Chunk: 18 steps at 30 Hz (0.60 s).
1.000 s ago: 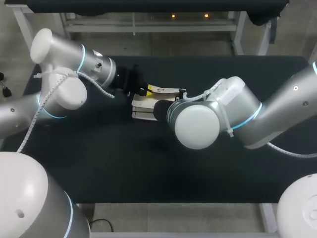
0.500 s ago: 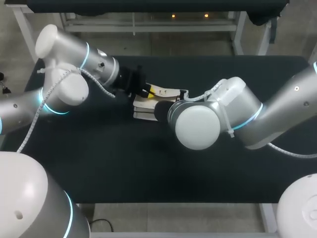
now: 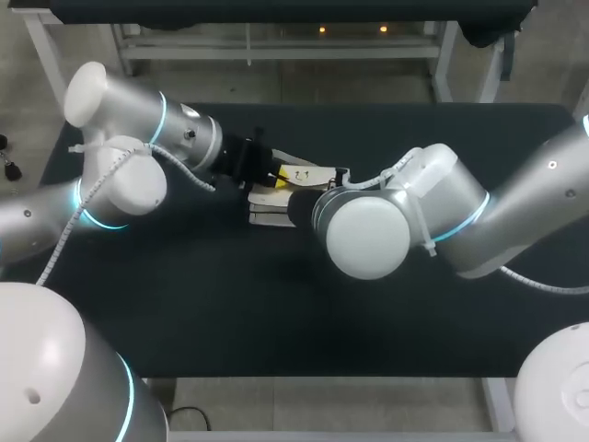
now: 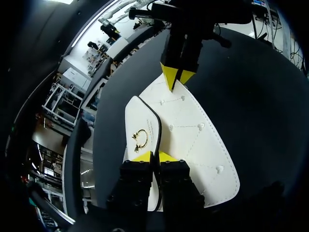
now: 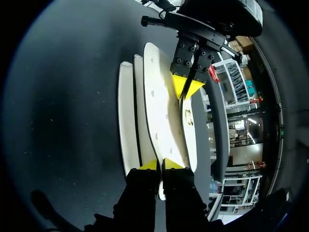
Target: Pick up the bag, open it, inspect its contents, close it, and place it on the opposite side
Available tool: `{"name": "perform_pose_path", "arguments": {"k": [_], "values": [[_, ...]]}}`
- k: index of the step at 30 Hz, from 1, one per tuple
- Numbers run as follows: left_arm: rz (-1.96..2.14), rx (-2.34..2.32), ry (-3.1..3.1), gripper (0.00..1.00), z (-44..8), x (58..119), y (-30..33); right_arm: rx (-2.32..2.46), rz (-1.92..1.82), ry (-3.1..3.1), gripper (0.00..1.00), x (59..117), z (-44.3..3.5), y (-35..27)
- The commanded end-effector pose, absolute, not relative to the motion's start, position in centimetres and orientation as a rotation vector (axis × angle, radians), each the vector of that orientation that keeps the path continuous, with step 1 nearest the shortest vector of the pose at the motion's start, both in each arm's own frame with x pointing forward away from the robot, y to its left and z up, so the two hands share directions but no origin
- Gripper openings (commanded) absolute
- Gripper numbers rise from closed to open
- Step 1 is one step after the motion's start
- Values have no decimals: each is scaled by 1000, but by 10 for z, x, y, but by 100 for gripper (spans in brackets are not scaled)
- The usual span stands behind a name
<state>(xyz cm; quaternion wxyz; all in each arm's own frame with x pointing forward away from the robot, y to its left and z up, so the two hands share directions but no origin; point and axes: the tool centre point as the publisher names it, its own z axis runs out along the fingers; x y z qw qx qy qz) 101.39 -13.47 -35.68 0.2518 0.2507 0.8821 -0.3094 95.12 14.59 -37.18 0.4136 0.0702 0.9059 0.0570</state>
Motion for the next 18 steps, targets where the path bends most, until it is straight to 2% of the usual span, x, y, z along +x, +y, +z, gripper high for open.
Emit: {"name": "perform_pose_path", "arguments": {"k": [1, 2, 3, 4, 5, 7, 8, 9, 18], "values": [[-845, 651, 2392, 0, -358, 1008, -133, 157, 186, 2255, 0, 953, -376, 148], [-850, 637, 2393, 0, -357, 1008, -132, 157, 186, 2255, 0, 953, -376, 148], [-856, 632, 2393, 12, -356, 1009, -131, 157, 186, 2255, 0, 953, -376, 148], [-863, 623, 2392, 37, -355, 1009, -130, 157, 186, 2255, 0, 953, -376, 148], [-869, 617, 2390, 47, -354, 1009, -130, 157, 186, 2255, 0, 953, -376, 148], [-885, 602, 2381, 86, -350, 1011, -129, 157, 186, 2255, 0, 953, -376, 148], [-890, 587, 2376, 95, -347, 1012, -129, 157, 186, 2255, 0, 953, -376, 148], [-908, 586, 2373, 100, -344, 1012, -128, 157, 186, 2255, 0, 953, -376, 148], [-1049, 570, 2328, 100, -316, 1015, -115, 157, 186, 2255, 0, 953, -376, 148]]}}
